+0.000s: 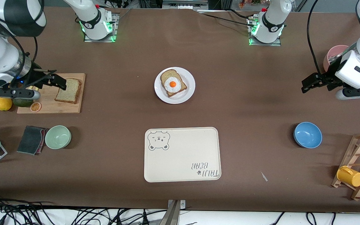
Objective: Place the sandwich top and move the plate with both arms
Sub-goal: 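Move the right gripper over the bread slice on the cutting board, then lower the right gripper and grasp the bread slice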
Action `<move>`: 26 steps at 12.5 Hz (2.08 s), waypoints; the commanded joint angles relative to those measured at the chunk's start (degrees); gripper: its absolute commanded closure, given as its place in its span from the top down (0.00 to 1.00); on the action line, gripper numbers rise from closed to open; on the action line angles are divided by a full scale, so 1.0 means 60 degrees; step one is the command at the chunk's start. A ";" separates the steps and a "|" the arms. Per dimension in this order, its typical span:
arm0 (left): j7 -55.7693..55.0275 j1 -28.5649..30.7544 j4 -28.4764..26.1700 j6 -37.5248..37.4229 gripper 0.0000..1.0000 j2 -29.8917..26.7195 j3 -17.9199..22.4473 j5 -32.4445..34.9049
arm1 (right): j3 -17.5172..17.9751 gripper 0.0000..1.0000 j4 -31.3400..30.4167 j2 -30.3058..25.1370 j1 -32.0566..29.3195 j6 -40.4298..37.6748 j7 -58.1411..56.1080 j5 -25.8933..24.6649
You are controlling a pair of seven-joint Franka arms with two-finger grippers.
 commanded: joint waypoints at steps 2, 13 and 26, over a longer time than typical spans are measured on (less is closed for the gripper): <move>-0.0038 0.0038 0.0147 -0.0471 1.00 -0.0032 0.0000 -0.0072 | -0.0022 1.00 -0.1164 -0.0349 -0.0024 0.0846 0.0310 -0.0166; -0.0053 0.0039 0.0147 -0.0486 1.00 -0.0032 0.0000 -0.0145 | -0.0242 0.91 -0.4006 0.0541 -0.0068 0.3995 0.0046 -0.1833; -0.0067 0.0053 0.0235 -0.0486 1.00 -0.0032 -0.0014 -0.0175 | -0.0975 0.91 -0.4008 0.2154 0.0092 0.5488 0.1422 -0.2128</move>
